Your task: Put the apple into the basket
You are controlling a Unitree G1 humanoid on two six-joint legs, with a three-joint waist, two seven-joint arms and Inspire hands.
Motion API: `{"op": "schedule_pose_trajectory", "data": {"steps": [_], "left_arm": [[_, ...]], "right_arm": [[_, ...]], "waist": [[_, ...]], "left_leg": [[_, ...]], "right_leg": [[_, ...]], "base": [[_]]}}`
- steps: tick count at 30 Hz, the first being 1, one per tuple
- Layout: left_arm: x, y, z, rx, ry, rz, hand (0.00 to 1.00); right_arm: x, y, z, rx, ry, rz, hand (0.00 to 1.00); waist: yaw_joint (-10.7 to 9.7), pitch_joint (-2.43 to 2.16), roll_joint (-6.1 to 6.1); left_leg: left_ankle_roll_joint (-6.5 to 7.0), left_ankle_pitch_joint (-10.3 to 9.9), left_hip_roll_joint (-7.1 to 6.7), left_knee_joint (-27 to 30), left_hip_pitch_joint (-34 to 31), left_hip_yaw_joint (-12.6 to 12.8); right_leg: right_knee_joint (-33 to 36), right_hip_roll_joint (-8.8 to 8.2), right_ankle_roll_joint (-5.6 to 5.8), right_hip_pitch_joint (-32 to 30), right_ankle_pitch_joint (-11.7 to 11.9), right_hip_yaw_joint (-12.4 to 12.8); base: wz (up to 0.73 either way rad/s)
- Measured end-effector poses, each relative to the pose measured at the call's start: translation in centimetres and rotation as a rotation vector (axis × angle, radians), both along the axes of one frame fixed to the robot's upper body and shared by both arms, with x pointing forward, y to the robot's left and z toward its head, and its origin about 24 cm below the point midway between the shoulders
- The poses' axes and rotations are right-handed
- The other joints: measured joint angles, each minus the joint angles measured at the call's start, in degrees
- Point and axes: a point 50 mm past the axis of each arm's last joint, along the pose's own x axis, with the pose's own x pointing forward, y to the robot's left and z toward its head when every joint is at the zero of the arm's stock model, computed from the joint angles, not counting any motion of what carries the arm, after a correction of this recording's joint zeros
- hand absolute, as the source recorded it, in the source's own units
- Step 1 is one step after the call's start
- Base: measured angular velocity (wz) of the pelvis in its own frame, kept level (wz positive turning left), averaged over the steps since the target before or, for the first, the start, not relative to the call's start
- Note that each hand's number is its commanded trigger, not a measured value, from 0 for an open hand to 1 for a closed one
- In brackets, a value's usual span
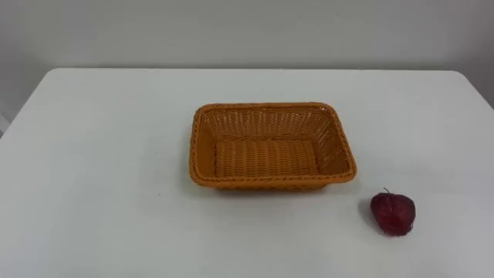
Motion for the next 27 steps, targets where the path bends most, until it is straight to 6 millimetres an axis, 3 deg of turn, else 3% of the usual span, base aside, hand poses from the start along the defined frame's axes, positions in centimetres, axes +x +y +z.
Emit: {"op": "schedule_pose_trajectory", "data": {"steps": [8, 11, 14, 17, 19, 22, 27], "left_arm": [[0.1, -0.1, 0.0, -0.001, -0.004, -0.01, 0.0], [0.1, -0.3, -0.1, -0.003, -0.004, -0.018, 0.0], [-0.2, -0.4, -0.1, -0.004, 0.003, -0.018, 0.0], [-0.5, -0.1, 0.0, 0.008, -0.004, 0.016, 0.0], [-1.0, 0.2, 0.1, 0.023, -0.011, 0.049, 0.0], [-1.0, 0.7, 0.3, 0.046, -0.034, 0.07, 0.0], [-0.7, 1.4, 0.5, 0.096, -0.081, 0.08, 0.0]], "right_arm": [[0.1, -0.1, 0.0, -0.024, -0.005, -0.003, 0.0], [0.0, -0.1, 0.0, -0.056, -0.03, -0.113, 0.0], [-0.1, -0.1, 0.1, -0.1, -0.079, -0.357, 0.0], [-0.1, -0.4, 0.1, -0.143, -0.179, -0.7, 0.0], [0.7, -1.1, 0.3, -0.185, -0.293, -1.026, 0.0], [1.5, -2.3, 0.7, -0.246, -0.401, -1.304, 0.0], [2.9, -4.5, 1.8, -0.343, -0.55, -1.566, 0.0]], "waist": [[0.02, -0.09, 0.59], [-0.17, 0.0, 1.34], [-0.38, 0.2, 2.06], [-1.65, 0.22, 2.05], [-2.68, 0.2, 1.92], [-3.91, 0.18, 1.78], [-5.12, 0.03, 1.42]], "left_leg": [[0.02, -0.12, 0.02, 0.09, 0.03, -0.12], [0.04, -0.13, 0.04, -0.12, 0.18, 0.05], [0.03, -0.13, 0.05, -1.11, 0.81, 0.18], [0.03, -0.13, 0.06, -1.1, 0.94, 0.05], [0.03, -0.13, 0.03, -1.24, 0.99, 0.14], [0.04, -0.13, 0.0, -1.17, 0.97, 0.31], [0.05, -0.13, -0.08, -1.17, 0.7, 0.52]], "right_leg": [[0.0, 0.0, 0.0, 0.08, 0.01, -0.17], [0.0, 0.01, 0.0, 0.15, 0.02, -0.04], [0.19, 0.08, 0.0, 0.32, 0.02, 0.42], [-0.09, 0.06, 0.01, 0.89, 0.01, 0.16], [-0.09, 0.11, 0.01, 0.87, 0.01, 0.49], [-0.02, 0.08, 0.03, 0.72, 0.0, 0.52], [-0.18, 0.0, 0.13, 0.27, -0.16, 0.5]], "base": [[0.0], [0.0], [-0.04], [0.05], [-0.08], [-0.03], [0.0]]}}
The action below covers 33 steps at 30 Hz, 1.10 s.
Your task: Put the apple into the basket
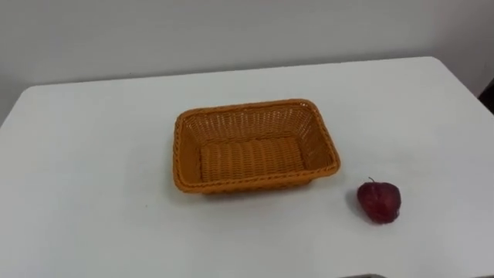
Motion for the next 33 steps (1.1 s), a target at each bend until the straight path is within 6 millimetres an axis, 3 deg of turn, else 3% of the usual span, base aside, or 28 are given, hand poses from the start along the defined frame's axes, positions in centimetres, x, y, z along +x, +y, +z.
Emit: {"op": "schedule_pose_trajectory", "data": {"steps": [2, 8, 13, 18, 22, 26, 33], "left_arm": [[0.0, 0.3, 0.1, 0.012, -0.014, -0.004, 0.0], [0.3, 0.9, 0.4, 0.037, -0.063, -0.017, 0.0], [0.7, 0.9, 0.4, 0.053, -0.086, -0.044, 0.0], [0.6, 0.9, 0.4, 0.067, -0.081, -0.055, 0.0], [1.4, 0.8, 0.3, 0.066, -0.092, -0.104, 0.0], [1.6, 0.6, 0.2, 0.062, -0.088, -0.129, 0.0], [1.2, 0.3, 0.1, 0.049, -0.068, -0.14, 0.0]], "right_arm": [[0.2, -0.7, 0.4, -0.039, -0.004, -0.057, 0.0], [3.1, -3.3, 2.8, -0.21, 0.003, -0.051, 0.0], [8.1, -5.6, 8.1, -0.556, 0.035, 0.114, 0.0], [9.6, -5.8, 11.2, -0.811, 0.189, 0.204, 0.0], [12.7, -4.3, 14.3, -1.099, 0.186, 0.366, 0.0], [15.0, -2.6, 17.1, -1.357, 0.127, 0.499, 0.0], [16.3, 0.2, 16.4, -1.367, 0.018, 0.736, 0.0]], "waist": [[0.0, -0.24, -0.66], [0.3, -0.19, -1.6], [0.46, -0.18, -1.78], [1.85, -0.27, -1.28], [3.02, -0.24, -0.51], [3.8, -0.16, -0.56], [5.17, -0.22, -0.24]], "left_leg": [[-0.01, 0.01, 0.01, 0.03, -0.01, 0.02], [-0.01, 0.04, -0.39, 0.46, -0.53, 0.43], [0.03, 0.06, -0.38, 1.29, -2.53, 0.43], [0.07, 0.08, -0.41, 1.28, -3.81, 0.32], [0.02, 0.23, -0.3, 1.25, -3.74, 0.69], [0.02, 0.3, -0.22, 1.26, -3.78, 0.58], [0.01, 0.3, 0.11, 0.94, -3.78, 0.72]], "right_leg": [[0.01, 0.01, -0.02, -0.02, -0.01, 0.1], [0.01, 0.06, -0.01, -0.59, -0.02, 0.81], [1.0, 0.09, 0.04, -2.42, 0.01, 1.23], [1.24, 0.03, 0.02, -3.79, 0.06, 0.8], [2.15, 0.11, 0.02, -4.48, 0.06, 1.29], [2.02, 0.1, -0.04, -4.62, 0.09, 0.96], [1.92, 0.12, -0.12, -4.46, 0.14, 0.97]], "base": [[0.0], [-0.04], [0.0], [0.0], [-0.07], [0.03], [0.0]]}}
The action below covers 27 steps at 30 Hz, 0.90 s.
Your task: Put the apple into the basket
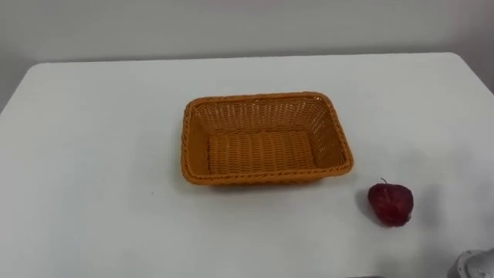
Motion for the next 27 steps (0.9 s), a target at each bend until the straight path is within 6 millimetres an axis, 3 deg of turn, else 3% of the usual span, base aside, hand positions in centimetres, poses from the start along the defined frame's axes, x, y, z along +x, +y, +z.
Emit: {"op": "schedule_pose_trajectory", "data": {"steps": [4, 14, 22, 27], "left_arm": [[0.8, -0.1, 0.0, -0.001, -0.023, -0.019, 0.0], [1.3, -0.1, 0.0, 0.004, -0.053, -0.038, 0.0], [1.4, -0.4, -0.1, -0.008, -0.053, -0.07, 0.0], [1.2, -0.5, -0.2, -0.018, -0.038, -0.067, 0.0]], "right_arm": [[0.6, 1.8, -0.9, 0.027, 0.051, 0.143, 0.0], [0.2, 2.8, -1.9, 0.031, 0.128, 0.282, 0.0], [0.2, 3.4, -2.6, 0.029, 0.157, 0.346, 0.0], [0.4, 4.0, -2.8, 0.024, 0.179, 0.411, 0.0]], "waist": [[0.07, 0.25, 0.42], [0.17, 0.45, 1.01], [0.12, 0.39, 0.55], [0.1, 0.06, 0.77]], "left_leg": [[0.0, 0.0, -0.08, 0.21, 0.24, -0.24], [-0.04, 0.03, 0.01, 0.15, 1.21, -0.44], [-0.05, 0.01, 0.05, -0.11, 2.16, -0.44], [-0.07, 0.04, 0.09, -0.68, 2.22, -0.35]], "right_leg": [[-0.43, -0.08, 0.01, 0.72, 0.01, -0.41], [-1.04, -0.1, -0.01, 2.04, 0.02, -0.93], [-1.25, -0.1, -0.05, 2.62, 0.05, -0.91], [-2.08, 0.08, -0.08, 2.69, 0.54, -0.72]], "base": [[0.05], [0.01], [0.0], [-0.02]]}}
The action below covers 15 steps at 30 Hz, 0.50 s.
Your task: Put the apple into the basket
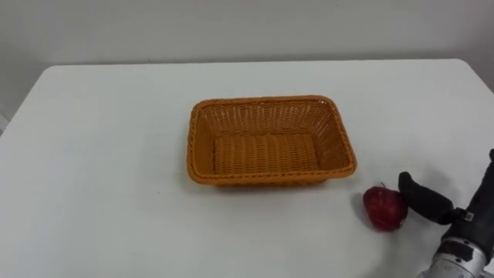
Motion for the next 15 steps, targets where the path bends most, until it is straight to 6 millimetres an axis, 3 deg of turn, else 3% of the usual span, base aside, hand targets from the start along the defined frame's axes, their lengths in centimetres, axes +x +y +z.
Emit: {"op": "schedule_pose_trajectory", "data": {"steps": [15], "left_arm": [[-0.21, -0.16, -0.08, -0.004, 0.016, -0.018, 0.0]], "right_arm": [[-0.02, 0.85, -0.23, 0.006, 0.006, 0.049, 0.0]], "waist": [[0.02, -0.1, -0.36]], "left_leg": [[-0.02, 0.03, -0.02, -0.27, 0.54, 0.05]], "right_leg": [[-0.76, 0.07, 0.07, 0.71, 0.12, 0.12]], "base": [[0.0]]}}
